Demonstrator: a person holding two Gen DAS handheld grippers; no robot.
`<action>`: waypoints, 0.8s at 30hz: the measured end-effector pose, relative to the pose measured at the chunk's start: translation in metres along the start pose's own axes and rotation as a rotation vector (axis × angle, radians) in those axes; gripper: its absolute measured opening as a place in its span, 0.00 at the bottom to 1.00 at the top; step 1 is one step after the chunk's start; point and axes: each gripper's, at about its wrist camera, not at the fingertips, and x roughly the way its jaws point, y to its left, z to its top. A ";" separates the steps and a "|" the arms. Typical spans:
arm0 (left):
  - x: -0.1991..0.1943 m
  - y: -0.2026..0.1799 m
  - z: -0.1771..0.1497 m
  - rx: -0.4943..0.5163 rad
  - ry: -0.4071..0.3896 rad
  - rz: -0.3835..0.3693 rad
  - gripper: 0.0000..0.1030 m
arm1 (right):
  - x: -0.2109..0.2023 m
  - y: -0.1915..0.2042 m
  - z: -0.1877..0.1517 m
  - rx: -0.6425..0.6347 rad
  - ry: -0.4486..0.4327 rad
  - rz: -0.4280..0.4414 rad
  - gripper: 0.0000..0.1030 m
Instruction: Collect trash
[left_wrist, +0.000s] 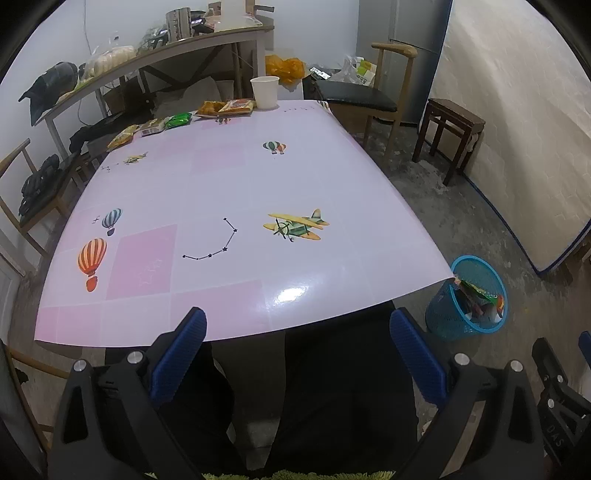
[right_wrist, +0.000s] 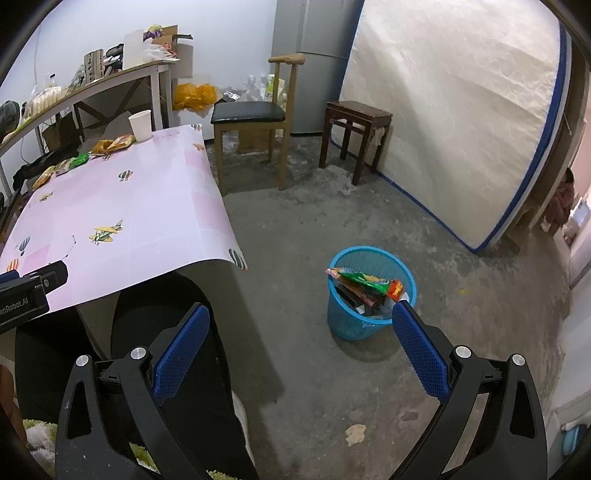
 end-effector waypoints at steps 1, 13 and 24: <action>0.000 0.000 0.000 0.000 0.000 0.000 0.95 | 0.000 0.000 0.000 -0.002 -0.001 -0.001 0.92; 0.000 0.000 0.000 0.001 0.003 0.000 0.95 | 0.001 -0.001 0.002 -0.001 0.002 -0.001 0.92; -0.001 0.000 -0.001 0.002 0.003 -0.001 0.95 | 0.001 0.000 0.003 0.000 0.002 -0.003 0.92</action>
